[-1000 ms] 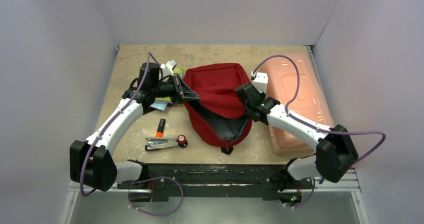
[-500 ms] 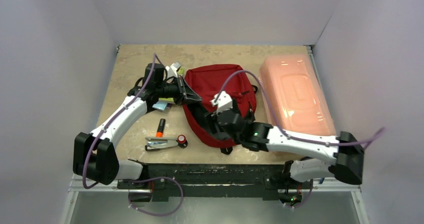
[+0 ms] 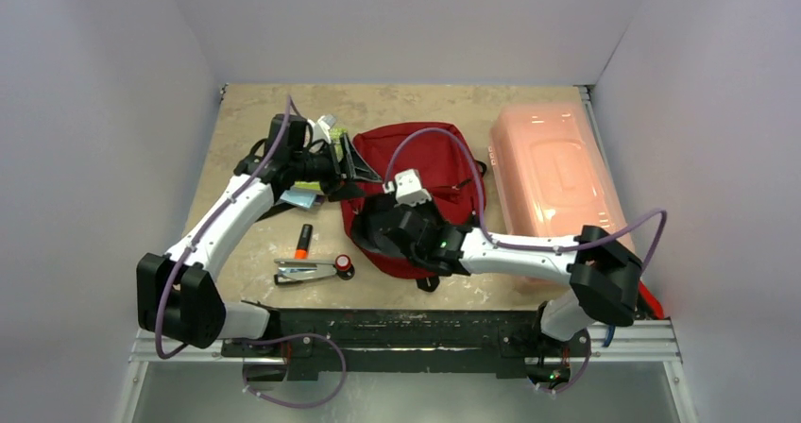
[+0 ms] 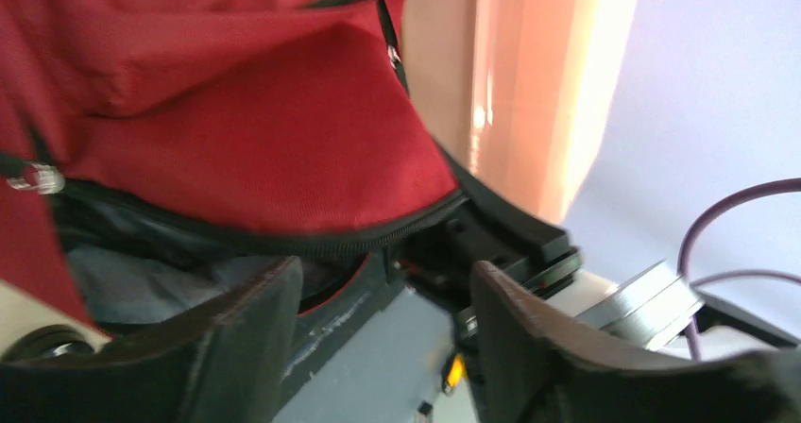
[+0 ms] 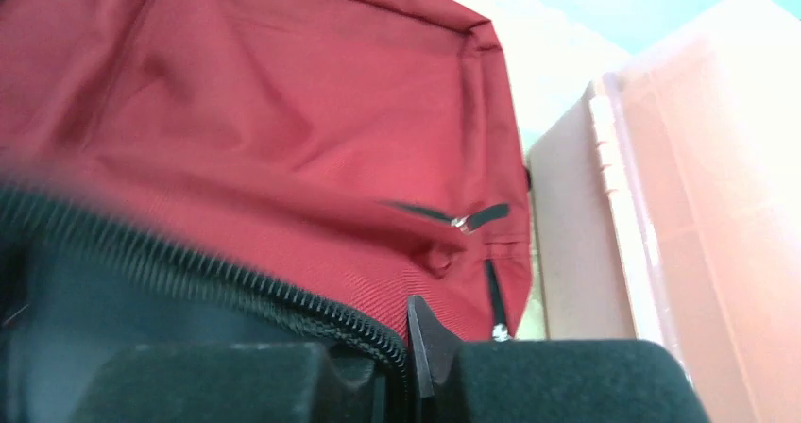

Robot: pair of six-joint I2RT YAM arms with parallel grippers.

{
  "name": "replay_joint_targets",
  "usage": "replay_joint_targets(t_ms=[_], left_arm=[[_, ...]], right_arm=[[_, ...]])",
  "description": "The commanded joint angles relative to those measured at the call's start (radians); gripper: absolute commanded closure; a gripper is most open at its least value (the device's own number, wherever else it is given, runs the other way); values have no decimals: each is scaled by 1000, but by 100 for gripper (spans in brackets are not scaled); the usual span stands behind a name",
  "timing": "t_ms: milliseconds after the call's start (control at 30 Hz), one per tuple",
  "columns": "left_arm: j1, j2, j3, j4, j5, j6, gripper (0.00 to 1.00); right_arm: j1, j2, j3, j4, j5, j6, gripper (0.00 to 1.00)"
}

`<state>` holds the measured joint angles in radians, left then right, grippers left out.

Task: Pack the student bag
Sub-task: Unzip the student bag at the center of the board, then pick up the book from the center of the board.

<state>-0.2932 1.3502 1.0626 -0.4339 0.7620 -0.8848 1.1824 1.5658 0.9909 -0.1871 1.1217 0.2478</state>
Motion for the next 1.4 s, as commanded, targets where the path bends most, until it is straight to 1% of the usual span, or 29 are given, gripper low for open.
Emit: replay_joint_targets(t_ms=[0, 33, 67, 100, 133, 167, 200, 233, 333, 367, 433, 500, 633, 667, 767, 833, 900, 967, 1033, 1100, 1167, 1267, 1367], left_arm=[[62, -52, 117, -226, -214, 185, 24], [73, -71, 131, -270, -303, 203, 18], [84, -88, 143, -312, -398, 208, 15], [95, -103, 150, -353, -500, 192, 11], [109, -118, 147, -383, -581, 146, 5], [126, -135, 129, -386, -633, 69, 0], [144, -152, 85, -354, -650, -5, 0], [166, -168, 26, -287, -626, -80, 0], [199, -198, -185, -1, -524, -330, 0], [200, -194, -233, 88, -519, -408, 0], [196, -164, -282, 232, -540, -499, 0], [192, -101, -275, 302, -574, -527, 0], [171, 4, -256, 371, -618, -559, 0], [169, 29, -263, 386, -631, -582, 0], [155, 89, -345, 566, -692, -675, 0], [143, 116, -351, 593, -708, -703, 0], [118, 115, -342, 568, -755, -685, 0], [97, 110, -344, 547, -834, -672, 0], [85, 110, -366, 555, -867, -683, 0], [80, 111, -413, 619, -883, -703, 0], [67, 113, -459, 670, -930, -730, 0], [61, 121, -474, 678, -962, -724, 0], [44, 105, -518, 752, -1024, -719, 0]], right_arm=[[-104, -85, -50, 104, -92, -14, 93], [-115, -100, -57, 107, -109, -19, 94], [-120, -124, -83, 137, -131, -36, 93], [-120, -148, -103, 166, -157, -58, 89], [-122, -172, -121, 181, -186, -66, 84], [-126, -198, -131, 183, -214, -67, 82], [-128, -212, -138, 184, -237, -60, 81], [-128, -223, -144, 184, -253, -48, 81], [-129, -237, -152, 207, -293, -19, 82], [-129, -237, -153, 210, -301, -9, 82], [-129, -232, -151, 206, -313, 4, 82], [-129, -228, -147, 195, -317, 15, 84], [-129, -239, -151, 190, -312, 24, 84], [-129, -245, -152, 190, -312, 25, 85], [-129, -266, -152, 190, -316, 27, 84], [-129, -280, -154, 190, -322, 27, 84], [-129, -293, -155, 169, -326, 27, 84], [-129, -298, -158, 170, -328, 27, 83], [-129, -298, -157, 171, -329, 26, 83], [-129, -292, -154, 171, -331, 26, 83], [-129, -286, -153, 170, -336, 30, 83], [-129, -277, -148, 168, -342, 31, 83], [-129, -274, -141, 154, -341, 37, 83]])
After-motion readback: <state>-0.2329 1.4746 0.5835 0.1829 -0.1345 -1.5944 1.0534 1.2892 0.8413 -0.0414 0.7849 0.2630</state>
